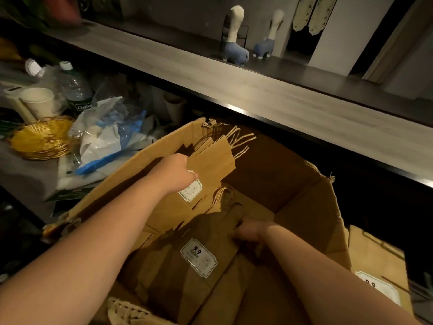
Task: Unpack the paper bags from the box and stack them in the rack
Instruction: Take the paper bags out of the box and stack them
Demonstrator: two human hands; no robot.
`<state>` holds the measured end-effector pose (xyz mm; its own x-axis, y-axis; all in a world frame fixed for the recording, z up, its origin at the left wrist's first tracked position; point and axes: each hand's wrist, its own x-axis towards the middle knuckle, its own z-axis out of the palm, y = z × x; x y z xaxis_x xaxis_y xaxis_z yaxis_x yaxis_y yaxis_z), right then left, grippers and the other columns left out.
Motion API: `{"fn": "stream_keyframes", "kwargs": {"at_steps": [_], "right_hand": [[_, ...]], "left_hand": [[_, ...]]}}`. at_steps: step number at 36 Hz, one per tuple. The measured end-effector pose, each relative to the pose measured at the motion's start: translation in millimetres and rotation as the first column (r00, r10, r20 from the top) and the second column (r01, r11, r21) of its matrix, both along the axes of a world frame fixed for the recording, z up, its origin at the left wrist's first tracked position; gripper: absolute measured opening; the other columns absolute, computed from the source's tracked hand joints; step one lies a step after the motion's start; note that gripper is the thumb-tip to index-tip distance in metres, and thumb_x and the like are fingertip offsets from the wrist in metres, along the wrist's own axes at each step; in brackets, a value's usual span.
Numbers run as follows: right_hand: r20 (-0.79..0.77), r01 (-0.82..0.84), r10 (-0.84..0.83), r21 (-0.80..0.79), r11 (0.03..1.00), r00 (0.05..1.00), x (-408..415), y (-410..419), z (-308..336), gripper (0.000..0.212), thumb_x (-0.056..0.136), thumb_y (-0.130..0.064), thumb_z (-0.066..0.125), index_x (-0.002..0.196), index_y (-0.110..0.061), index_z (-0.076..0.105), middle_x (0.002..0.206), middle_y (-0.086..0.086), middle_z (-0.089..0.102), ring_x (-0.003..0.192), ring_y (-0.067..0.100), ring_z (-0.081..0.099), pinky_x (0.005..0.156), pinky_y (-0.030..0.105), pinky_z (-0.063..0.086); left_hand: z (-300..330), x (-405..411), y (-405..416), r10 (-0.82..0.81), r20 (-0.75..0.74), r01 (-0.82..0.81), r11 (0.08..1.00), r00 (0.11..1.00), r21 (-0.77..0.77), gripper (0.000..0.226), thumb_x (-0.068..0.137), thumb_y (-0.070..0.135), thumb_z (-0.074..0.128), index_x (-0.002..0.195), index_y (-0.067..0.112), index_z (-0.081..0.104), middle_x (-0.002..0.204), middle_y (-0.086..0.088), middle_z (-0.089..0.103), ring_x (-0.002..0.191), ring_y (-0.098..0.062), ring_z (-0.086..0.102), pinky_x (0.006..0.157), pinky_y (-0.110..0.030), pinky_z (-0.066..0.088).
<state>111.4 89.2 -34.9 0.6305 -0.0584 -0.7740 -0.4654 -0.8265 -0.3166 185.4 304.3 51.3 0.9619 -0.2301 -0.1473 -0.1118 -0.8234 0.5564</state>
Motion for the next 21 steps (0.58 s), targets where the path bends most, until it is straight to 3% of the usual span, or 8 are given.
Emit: {"fn": "stream_keyframes", "kwargs": {"at_steps": [8, 11, 14, 17, 19, 21], "right_hand": [[0.102, 0.141, -0.147, 0.063, 0.988, 0.984, 6.0, 0.4, -16.7, 0.072, 0.083, -0.032, 0.069, 0.144, -0.017, 0.034, 0.128, 0.005, 0.048, 0.110, 0.022, 0.054, 0.093, 0.035, 0.049], [0.165, 0.219, -0.231, 0.087, 0.972, 0.959, 8.9, -1.4, -16.5, 0.072, 0.081, -0.026, 0.072, 0.142, -0.018, 0.035, 0.130, 0.005, 0.047, 0.113, 0.023, 0.051, 0.093, 0.036, 0.048], [0.129, 0.368, -0.399, 0.215, 0.905, 0.908, 10.0, 0.3, -14.5, 0.084, 0.080, -0.012, 0.073, 0.145, -0.020, 0.021, 0.116, 0.005, 0.049, 0.107, 0.024, 0.054, 0.089, 0.038, 0.053], [0.109, 0.469, -0.523, 0.318, 0.824, 0.846, 9.1, 2.7, -16.4, 0.103, 0.073, 0.000, 0.073, 0.148, -0.027, 0.008, 0.116, 0.010, 0.052, 0.107, 0.029, 0.057, 0.089, 0.045, 0.056], [0.125, 0.472, -0.539, 0.349, 0.810, 0.833, 8.2, 3.5, -16.0, 0.099, 0.071, 0.003, 0.073, 0.146, -0.025, 0.016, 0.113, 0.011, 0.055, 0.103, 0.028, 0.059, 0.085, 0.042, 0.058], [0.140, 0.439, -0.508, 0.345, 0.829, 0.850, 7.5, 4.4, -11.0, 0.065, 0.073, 0.004, 0.072, 0.127, -0.013, 0.041, 0.109, 0.011, 0.059, 0.096, 0.025, 0.061, 0.084, 0.040, 0.057]], "left_hand": [[-5.1, 4.9, 5.2, 0.048, 0.039, -0.052, 0.992, 0.998, 0.114, 0.015, 0.090, 0.029, 0.060, 0.099, 0.016, 0.061, 0.092, -0.003, 0.066, 0.082, -0.020, 0.063, 0.070, -0.032, 0.051], [-6.4, 8.6, 5.2, 0.064, 0.060, -0.072, 0.988, 0.996, 0.134, 0.012, 0.090, 0.027, 0.060, 0.096, 0.017, 0.060, 0.091, -0.003, 0.066, 0.074, -0.017, 0.058, 0.060, -0.025, 0.045], [-7.1, 10.7, 4.5, 0.071, 0.072, -0.081, 0.986, 0.995, 0.147, 0.008, 0.091, 0.026, 0.060, 0.093, 0.019, 0.057, 0.085, 0.000, 0.062, 0.068, -0.013, 0.053, 0.054, -0.021, 0.039], [-7.4, 12.5, 4.4, 0.079, 0.074, -0.089, 0.984, 0.994, 0.154, 0.008, 0.090, 0.026, 0.060, 0.092, 0.018, 0.059, 0.085, -0.001, 0.063, 0.071, -0.015, 0.057, 0.054, -0.021, 0.041], [-7.5, 13.1, 4.2, 0.078, 0.062, -0.087, 0.985, 0.995, 0.150, 0.008, 0.090, 0.025, 0.061, 0.094, 0.018, 0.060, 0.088, -0.002, 0.065, 0.076, -0.017, 0.062, 0.056, -0.023, 0.044], [-7.8, 13.6, 3.9, 0.078, 0.054, -0.085, 0.987, 0.995, 0.138, 0.009, 0.090, 0.025, 0.061, 0.095, 0.018, 0.061, 0.090, -0.002, 0.066, 0.079, -0.019, 0.063, 0.059, -0.024, 0.046]]}}
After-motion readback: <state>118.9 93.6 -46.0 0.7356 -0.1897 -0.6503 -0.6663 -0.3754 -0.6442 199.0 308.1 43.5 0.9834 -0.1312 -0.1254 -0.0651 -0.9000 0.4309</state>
